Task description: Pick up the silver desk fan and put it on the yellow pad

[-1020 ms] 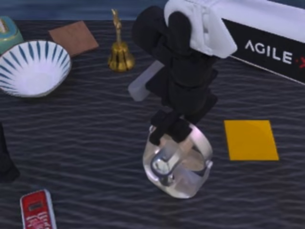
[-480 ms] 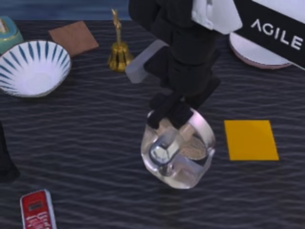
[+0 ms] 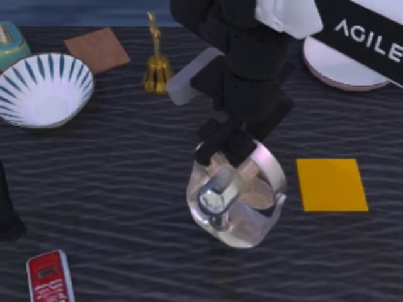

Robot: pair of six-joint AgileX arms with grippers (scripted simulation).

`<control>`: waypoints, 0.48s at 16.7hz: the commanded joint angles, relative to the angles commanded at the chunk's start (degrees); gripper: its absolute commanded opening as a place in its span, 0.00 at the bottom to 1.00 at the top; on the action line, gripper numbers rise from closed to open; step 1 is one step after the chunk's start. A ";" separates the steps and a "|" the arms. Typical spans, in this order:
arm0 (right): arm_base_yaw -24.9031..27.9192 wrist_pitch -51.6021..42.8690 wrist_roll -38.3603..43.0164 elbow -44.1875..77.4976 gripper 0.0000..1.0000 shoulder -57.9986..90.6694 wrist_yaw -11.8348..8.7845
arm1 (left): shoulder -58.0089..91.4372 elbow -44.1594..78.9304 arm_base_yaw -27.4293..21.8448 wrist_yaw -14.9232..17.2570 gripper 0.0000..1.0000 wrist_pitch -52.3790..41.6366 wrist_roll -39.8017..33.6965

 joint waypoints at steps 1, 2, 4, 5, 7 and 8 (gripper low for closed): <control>-0.17 -0.08 1.16 -0.16 0.00 0.04 0.00 | 0.00 0.00 0.00 0.00 1.00 0.00 0.00; -0.47 -0.19 2.91 -0.41 0.00 0.07 0.01 | 0.00 0.00 0.00 0.00 1.00 0.00 0.00; -1.41 -0.34 8.23 -1.15 0.00 -0.02 0.03 | 0.00 0.00 0.00 0.00 1.00 0.00 0.00; -2.05 -0.35 11.79 -1.66 0.00 -0.18 0.04 | 0.00 0.00 0.00 0.00 1.00 0.00 0.00; -3.61 -0.18 20.52 -2.91 0.00 -0.80 0.07 | 0.00 0.00 0.00 0.00 1.00 0.00 0.00; -4.50 0.00 25.60 -3.63 0.00 -1.25 0.08 | 0.00 0.00 0.00 0.00 1.00 0.00 0.00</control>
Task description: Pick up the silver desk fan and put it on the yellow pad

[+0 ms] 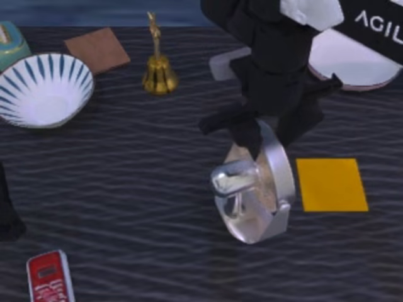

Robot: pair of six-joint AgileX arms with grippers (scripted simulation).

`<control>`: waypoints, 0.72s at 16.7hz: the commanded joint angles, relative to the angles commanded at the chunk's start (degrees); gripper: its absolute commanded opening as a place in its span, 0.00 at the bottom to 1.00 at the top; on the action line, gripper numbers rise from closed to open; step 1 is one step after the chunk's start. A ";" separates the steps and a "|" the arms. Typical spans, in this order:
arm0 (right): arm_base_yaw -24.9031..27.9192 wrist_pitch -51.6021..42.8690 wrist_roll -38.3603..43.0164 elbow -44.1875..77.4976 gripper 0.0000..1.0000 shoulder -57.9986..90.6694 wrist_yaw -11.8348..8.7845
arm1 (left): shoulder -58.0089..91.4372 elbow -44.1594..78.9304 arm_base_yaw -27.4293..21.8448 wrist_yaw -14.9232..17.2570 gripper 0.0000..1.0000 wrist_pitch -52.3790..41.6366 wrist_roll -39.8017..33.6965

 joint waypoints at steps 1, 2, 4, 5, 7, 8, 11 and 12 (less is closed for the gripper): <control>-0.95 0.24 5.49 -0.77 0.00 -0.54 0.01 | 0.00 0.00 0.00 0.00 1.00 0.00 0.00; -1.96 0.54 11.35 -1.59 0.00 -1.16 0.02 | 0.00 0.00 0.00 0.00 1.00 0.00 0.00; -4.09 1.29 23.94 -3.37 0.00 -2.61 0.03 | 0.00 0.00 0.00 0.00 1.00 0.00 0.00; -5.21 1.74 30.53 -4.36 0.00 -3.43 0.03 | 0.00 0.00 0.00 0.00 1.00 0.00 0.00; -7.50 2.70 43.85 -6.50 0.00 -5.20 0.03 | 0.00 0.00 0.00 0.00 1.00 0.00 0.00; -8.64 3.20 50.38 -7.65 0.00 -6.12 0.03 | 0.00 0.00 0.00 0.00 1.00 0.00 0.00; -11.94 4.61 68.27 -11.21 0.00 -8.75 0.05 | 0.00 0.00 0.00 0.00 1.00 0.00 0.00; -12.94 5.04 73.39 -12.38 0.00 -9.56 0.07 | 0.00 0.00 0.00 0.00 1.00 0.00 0.00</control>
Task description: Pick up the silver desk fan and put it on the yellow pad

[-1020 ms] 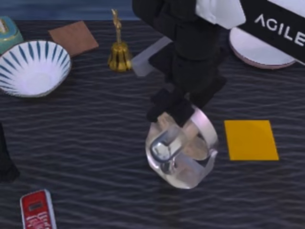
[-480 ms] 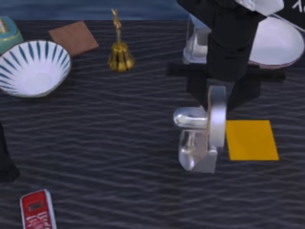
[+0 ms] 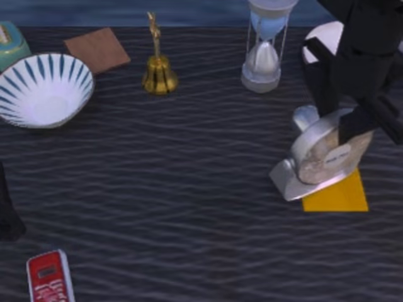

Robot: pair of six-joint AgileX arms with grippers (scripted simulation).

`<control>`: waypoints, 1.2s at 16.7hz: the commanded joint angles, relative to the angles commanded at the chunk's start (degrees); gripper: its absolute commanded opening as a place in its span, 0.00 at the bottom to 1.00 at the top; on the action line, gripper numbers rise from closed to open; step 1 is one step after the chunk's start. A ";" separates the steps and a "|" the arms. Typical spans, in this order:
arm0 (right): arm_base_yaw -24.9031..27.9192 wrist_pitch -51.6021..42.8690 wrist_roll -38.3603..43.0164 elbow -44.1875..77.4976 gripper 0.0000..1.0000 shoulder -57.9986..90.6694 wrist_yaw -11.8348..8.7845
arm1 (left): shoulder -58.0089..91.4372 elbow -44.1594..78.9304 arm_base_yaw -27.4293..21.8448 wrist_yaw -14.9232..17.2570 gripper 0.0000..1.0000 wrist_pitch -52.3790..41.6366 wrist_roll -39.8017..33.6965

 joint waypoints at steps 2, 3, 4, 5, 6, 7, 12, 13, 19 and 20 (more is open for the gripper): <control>-1.83 0.80 8.52 -2.22 0.00 -1.51 0.04 | 0.00 0.00 0.00 0.00 1.00 0.00 0.00; -2.62 1.17 11.89 -3.23 0.00 -2.20 0.06 | 0.00 0.00 0.00 0.00 1.00 0.00 0.00; -3.31 1.51 14.64 -4.13 0.00 -2.82 0.09 | 0.00 0.00 0.00 0.00 1.00 0.00 0.00; -3.88 1.80 16.79 -4.88 0.00 -3.35 0.10 | 0.00 0.00 0.00 0.00 1.00 0.00 0.00; -4.30 2.02 18.32 -5.45 0.00 -3.75 0.12 | 0.00 0.00 0.00 0.00 1.00 0.00 0.00; -4.56 2.16 19.25 -5.80 0.00 -3.99 0.13 | 0.00 0.00 0.00 0.00 1.00 0.00 0.00; -4.35 2.16 19.59 -5.77 0.00 -3.85 0.13 | 0.00 0.00 0.00 0.00 1.00 0.00 0.00; -4.36 2.38 19.56 -5.98 0.00 -3.85 0.12 | 0.00 0.00 0.00 0.00 1.00 0.00 0.00; -4.78 9.64 19.44 -12.62 0.00 -3.37 0.13 | 0.00 0.00 0.00 0.00 1.00 0.00 0.00; -4.79 9.86 19.44 -12.84 0.00 -3.34 0.13 | 0.00 0.00 0.00 0.00 1.00 0.00 0.00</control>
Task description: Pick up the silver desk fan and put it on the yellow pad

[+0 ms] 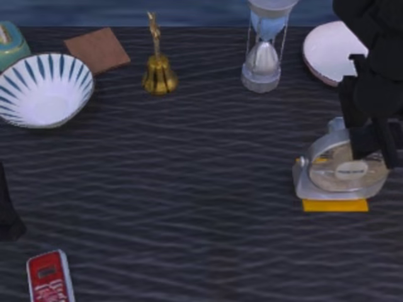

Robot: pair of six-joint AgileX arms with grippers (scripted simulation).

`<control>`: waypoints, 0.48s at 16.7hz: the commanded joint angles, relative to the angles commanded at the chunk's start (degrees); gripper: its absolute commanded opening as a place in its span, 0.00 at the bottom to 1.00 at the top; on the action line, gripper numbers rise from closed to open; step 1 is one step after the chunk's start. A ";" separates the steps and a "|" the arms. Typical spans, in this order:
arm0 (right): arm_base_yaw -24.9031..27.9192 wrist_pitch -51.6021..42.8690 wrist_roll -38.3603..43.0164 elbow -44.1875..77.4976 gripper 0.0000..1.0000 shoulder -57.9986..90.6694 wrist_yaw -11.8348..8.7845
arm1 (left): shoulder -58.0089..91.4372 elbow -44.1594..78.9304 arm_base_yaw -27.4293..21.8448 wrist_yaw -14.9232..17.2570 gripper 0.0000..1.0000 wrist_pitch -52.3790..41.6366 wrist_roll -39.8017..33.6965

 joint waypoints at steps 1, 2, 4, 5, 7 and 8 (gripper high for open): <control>0.00 0.00 0.00 0.00 0.00 0.00 0.00 | 0.00 0.00 0.00 0.00 1.00 0.00 0.00; 0.00 0.00 0.00 0.00 0.00 0.00 0.00 | 0.00 0.00 0.00 0.00 1.00 0.00 0.00; 0.00 0.00 0.00 0.00 0.08 0.00 0.00 | 0.00 0.00 0.00 0.00 1.00 0.00 0.00; 0.00 0.00 0.00 0.00 0.15 0.00 0.00 | 0.00 0.00 0.00 0.00 1.00 0.00 0.00; 0.00 0.00 0.00 0.00 0.30 0.00 0.00 | 0.00 0.00 0.00 0.00 1.00 0.00 0.00; 0.00 0.00 0.00 0.00 0.38 0.00 0.00 | 0.00 0.00 0.00 0.00 1.00 0.00 0.00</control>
